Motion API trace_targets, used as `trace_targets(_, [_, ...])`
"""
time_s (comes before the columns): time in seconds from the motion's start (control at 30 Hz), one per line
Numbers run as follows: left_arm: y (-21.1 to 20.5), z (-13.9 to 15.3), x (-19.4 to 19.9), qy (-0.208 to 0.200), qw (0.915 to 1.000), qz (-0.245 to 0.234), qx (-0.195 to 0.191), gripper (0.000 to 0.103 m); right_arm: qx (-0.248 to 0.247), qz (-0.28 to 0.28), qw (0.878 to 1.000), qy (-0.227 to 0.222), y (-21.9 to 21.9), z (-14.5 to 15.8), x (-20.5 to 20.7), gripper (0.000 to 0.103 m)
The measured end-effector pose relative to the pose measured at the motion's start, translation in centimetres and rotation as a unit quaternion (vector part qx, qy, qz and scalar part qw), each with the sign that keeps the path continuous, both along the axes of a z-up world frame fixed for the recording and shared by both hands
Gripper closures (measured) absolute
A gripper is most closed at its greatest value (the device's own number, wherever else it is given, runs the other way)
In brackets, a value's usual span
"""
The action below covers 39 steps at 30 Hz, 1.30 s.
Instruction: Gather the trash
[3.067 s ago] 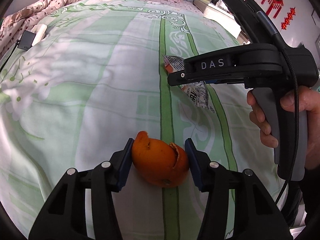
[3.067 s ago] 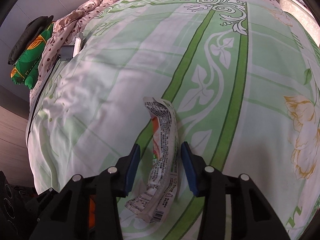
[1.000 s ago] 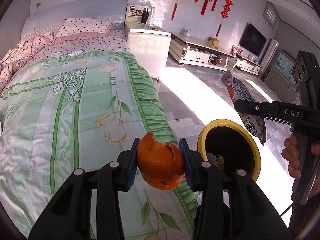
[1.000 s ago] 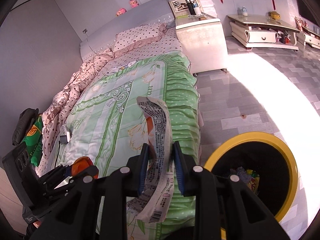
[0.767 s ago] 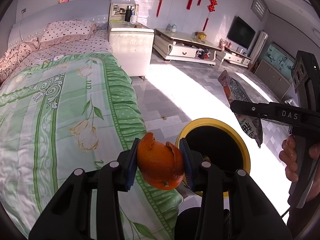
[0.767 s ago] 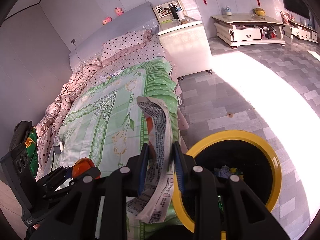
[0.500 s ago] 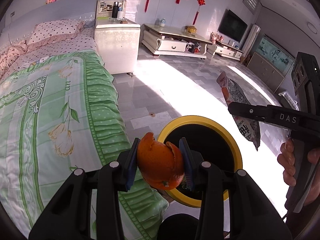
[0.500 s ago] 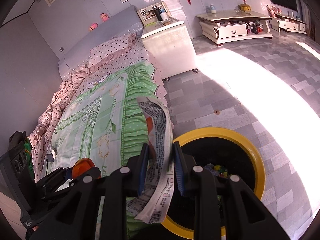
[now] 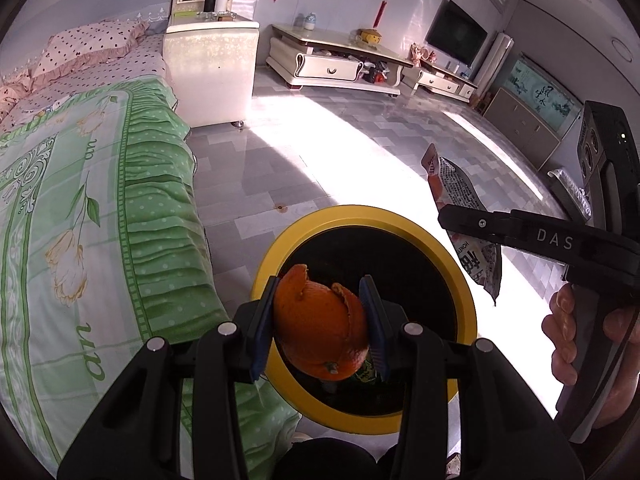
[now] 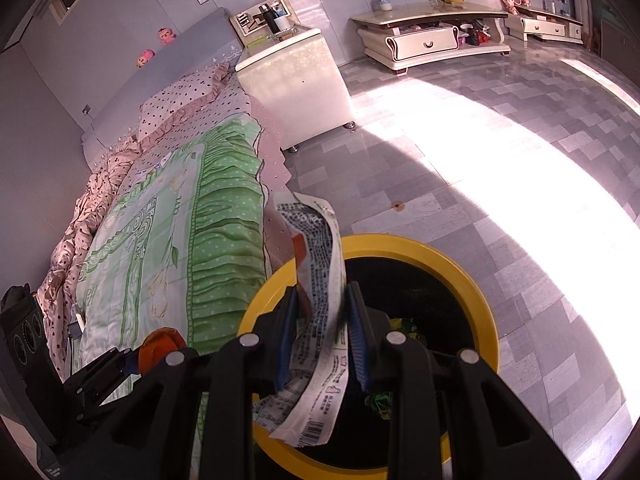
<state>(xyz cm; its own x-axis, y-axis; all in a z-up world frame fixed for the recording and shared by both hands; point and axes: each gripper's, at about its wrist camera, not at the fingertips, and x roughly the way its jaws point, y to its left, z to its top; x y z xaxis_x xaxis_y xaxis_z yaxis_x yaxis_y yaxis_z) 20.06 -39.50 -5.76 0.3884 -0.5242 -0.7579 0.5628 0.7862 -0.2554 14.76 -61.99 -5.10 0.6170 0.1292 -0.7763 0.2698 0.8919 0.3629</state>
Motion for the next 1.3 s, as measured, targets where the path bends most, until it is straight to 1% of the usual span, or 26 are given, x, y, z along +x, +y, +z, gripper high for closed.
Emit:
trace_targets(0.13, [-1.0, -1.1, -0.2, 0.005, 1.0, -0.007, 0.004, 0.064, -0.006, -0.015, 1.0, 0.01, -0.7, -1.1, 0.3, 0.079])
trace_targets(0.23, [-1.5, -1.7, -0.3, 0.011, 0.9998, -0.014, 0.002, 0.063, -0.001, -0.019, 1.0, 0.018, -1.2, -1.8, 0.4, 0.079])
trace_targets(0.43, [-1.6, -1.7, -0.5, 0.009, 0.9998, -0.017, -0.002, 0.058, -0.001, -0.029, 0.999, 0.016, -1.7, -1.9, 0.4, 0.078])
trace_targets(0.5, [-1.4, -1.4, -0.7, 0.009, 0.9998, -0.016, -0.007, 0.053, -0.001, -0.033, 0.999, 0.018, -1.8, -1.9, 0.4, 0.073])
trace_targets(0.53, [-1.3, -1.3, -0.7, 0.007, 0.9998, -0.015, -0.008, 0.052, 0.0, -0.035, 0.999, 0.018, -1.9, -1.9, 0.4, 0.067])
trace_targets(0.57, [-1.2, -1.1, -0.7, 0.005, 0.9999, -0.015, -0.007, 0.051, 0.001, -0.037, 0.999, 0.017, -1.9, -1.9, 0.3, 0.065])
trace_targets(0.67, [-0.8, -0.9, -0.6, 0.003, 0.9999, -0.013, -0.008, 0.05, -0.004, -0.041, 0.999, 0.02, -1.7, -1.9, 0.3, 0.064])
trace_targets(0.97, [2.2, -0.2, -0.1, 0.0, 0.9999, 0.009, -0.011, 0.05, 0.0, -0.038, 0.999, 0.025, -0.8, -1.8, 0.4, 0.064])
trace_targets(1.1, [4.2, 0.0, 0.2, -0.002, 0.9996, 0.024, -0.01, 0.05, 0.0, -0.025, 0.999, 0.026, 0.9, -1.7, 0.8, 0.064])
trace_targets(1.3, [8.5, 0.3, 1.2, -0.004, 0.9981, 0.061, -0.01, 0.05, -0.003, 0.007, 1.0, 0.027, 4.5, -1.4, 2.0, 0.064])
